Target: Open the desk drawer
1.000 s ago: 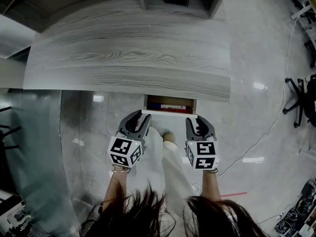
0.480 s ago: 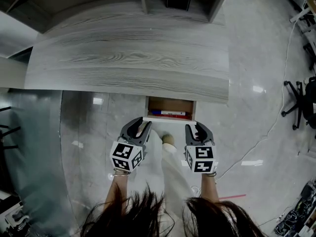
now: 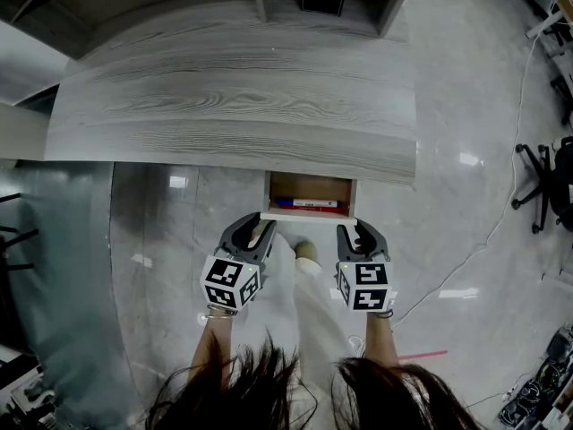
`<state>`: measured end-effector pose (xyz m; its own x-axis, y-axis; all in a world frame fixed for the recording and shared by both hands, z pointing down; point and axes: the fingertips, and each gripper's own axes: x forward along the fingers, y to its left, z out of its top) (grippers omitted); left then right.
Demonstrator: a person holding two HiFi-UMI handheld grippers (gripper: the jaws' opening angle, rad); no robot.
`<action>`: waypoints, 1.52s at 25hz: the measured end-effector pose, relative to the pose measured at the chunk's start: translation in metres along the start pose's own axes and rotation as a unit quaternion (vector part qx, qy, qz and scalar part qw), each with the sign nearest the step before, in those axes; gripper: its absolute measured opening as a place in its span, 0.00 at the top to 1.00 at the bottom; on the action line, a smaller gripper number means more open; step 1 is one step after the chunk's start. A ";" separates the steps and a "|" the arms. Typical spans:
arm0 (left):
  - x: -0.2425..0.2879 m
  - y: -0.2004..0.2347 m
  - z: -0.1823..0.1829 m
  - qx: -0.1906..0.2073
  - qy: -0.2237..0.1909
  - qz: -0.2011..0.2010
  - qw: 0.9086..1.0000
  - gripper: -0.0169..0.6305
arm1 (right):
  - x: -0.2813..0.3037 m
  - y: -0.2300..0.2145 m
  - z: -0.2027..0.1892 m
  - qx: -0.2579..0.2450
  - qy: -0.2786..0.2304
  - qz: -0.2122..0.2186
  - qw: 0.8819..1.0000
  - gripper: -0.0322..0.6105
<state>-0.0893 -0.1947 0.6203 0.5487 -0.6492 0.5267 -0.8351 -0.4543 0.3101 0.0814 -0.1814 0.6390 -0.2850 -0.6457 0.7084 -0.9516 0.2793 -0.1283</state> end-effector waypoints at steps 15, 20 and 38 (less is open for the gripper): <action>0.004 0.001 -0.016 0.000 0.020 -0.003 1.000 0.78 | 0.007 -0.001 -0.014 -0.003 0.022 -0.001 1.000 0.77; 0.004 0.001 -0.021 -0.006 0.023 -0.002 1.000 0.78 | 0.008 -0.001 -0.018 -0.004 0.031 -0.002 0.999 0.77; 0.009 0.004 -0.037 -0.004 0.045 -0.008 0.999 0.78 | 0.016 -0.001 -0.031 -0.012 0.052 -0.003 0.999 0.77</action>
<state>-0.0887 -0.1799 0.6553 0.5563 -0.5851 0.5900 -0.8270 -0.4588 0.3249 0.0815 -0.1702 0.6722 -0.2656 -0.5706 0.7771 -0.9496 0.2940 -0.1086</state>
